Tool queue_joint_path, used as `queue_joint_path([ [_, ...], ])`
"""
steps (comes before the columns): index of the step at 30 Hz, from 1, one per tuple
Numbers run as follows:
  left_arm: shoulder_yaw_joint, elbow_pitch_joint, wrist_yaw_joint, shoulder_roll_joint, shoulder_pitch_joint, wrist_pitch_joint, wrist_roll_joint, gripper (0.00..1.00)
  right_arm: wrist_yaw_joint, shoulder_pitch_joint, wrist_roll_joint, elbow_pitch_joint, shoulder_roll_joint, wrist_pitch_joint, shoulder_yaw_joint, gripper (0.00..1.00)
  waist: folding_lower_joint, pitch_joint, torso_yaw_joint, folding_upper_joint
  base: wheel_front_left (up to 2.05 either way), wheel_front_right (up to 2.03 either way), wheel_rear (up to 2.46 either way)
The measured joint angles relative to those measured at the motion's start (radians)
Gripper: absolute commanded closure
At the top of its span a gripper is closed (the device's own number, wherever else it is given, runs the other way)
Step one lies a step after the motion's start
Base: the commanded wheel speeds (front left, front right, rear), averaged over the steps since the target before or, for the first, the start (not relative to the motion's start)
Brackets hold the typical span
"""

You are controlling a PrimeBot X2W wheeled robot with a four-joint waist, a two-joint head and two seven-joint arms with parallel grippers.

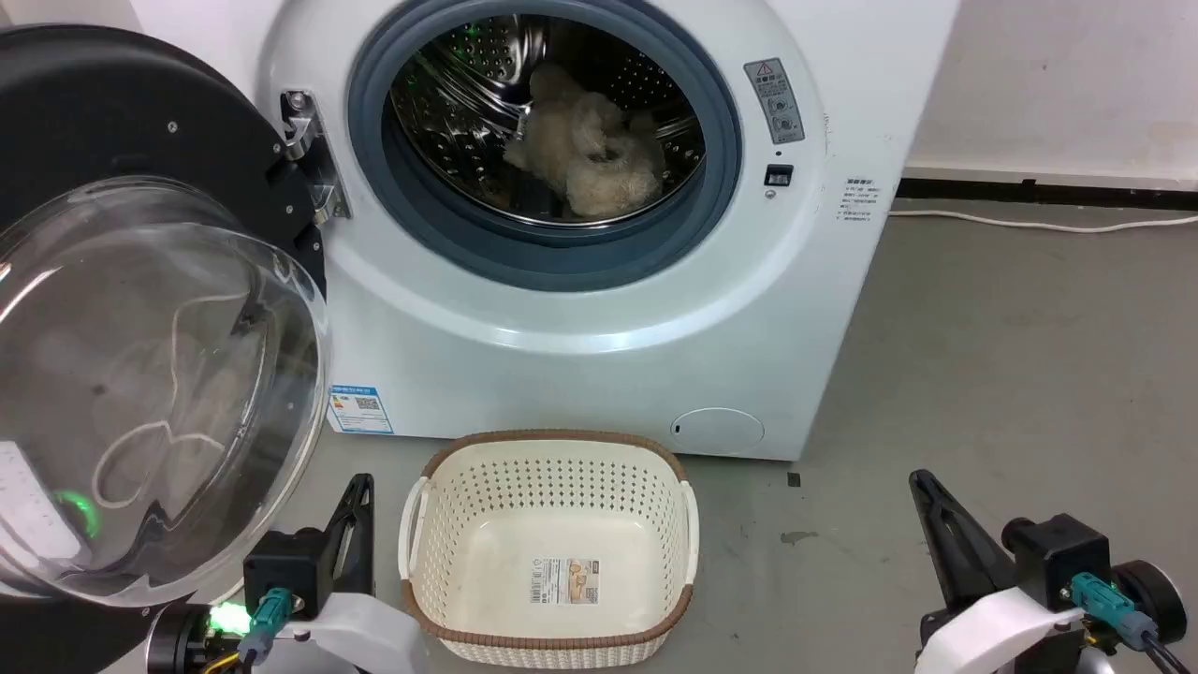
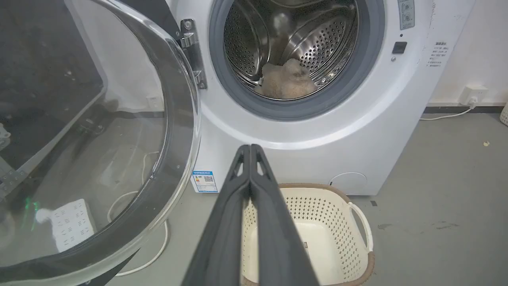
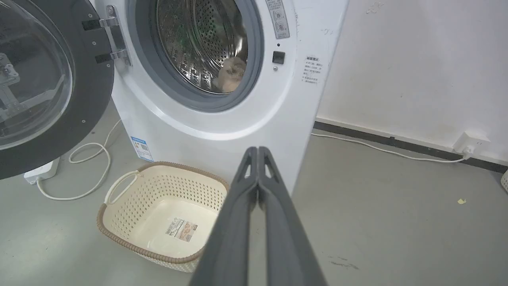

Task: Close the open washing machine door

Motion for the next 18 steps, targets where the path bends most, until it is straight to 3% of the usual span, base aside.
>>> queue_joint_path([
  [18, 0.000, 0.000, 0.000, 0.000, 0.000, 0.000, 0.000, 1.00, 0.000, 0.000, 0.000, 0.000, 0.000, 0.000, 0.000, 1.00, 0.0000, 0.000, 0.000, 0.0000, 0.00, 0.00, 0.00],
])
